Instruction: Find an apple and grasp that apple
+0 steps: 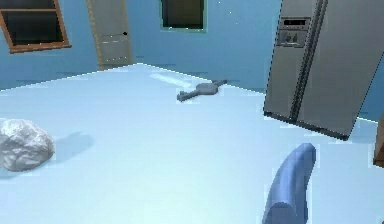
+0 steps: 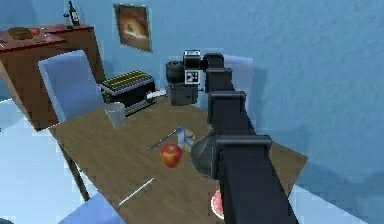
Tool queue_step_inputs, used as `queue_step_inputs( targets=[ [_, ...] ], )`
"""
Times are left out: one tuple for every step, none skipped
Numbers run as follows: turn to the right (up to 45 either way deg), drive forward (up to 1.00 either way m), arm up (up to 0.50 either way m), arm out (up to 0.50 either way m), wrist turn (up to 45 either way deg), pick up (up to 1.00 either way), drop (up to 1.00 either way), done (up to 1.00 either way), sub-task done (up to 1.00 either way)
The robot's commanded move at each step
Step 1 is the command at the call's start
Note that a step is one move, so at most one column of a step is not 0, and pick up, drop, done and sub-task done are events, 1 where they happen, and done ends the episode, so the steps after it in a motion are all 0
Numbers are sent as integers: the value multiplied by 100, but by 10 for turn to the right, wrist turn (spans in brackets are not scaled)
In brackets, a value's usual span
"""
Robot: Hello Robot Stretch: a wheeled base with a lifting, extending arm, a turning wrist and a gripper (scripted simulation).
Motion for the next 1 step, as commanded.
queue_step_inputs(
  targets=[
    [0,0,-30,0,0,0,0,0,0]
  ],
)
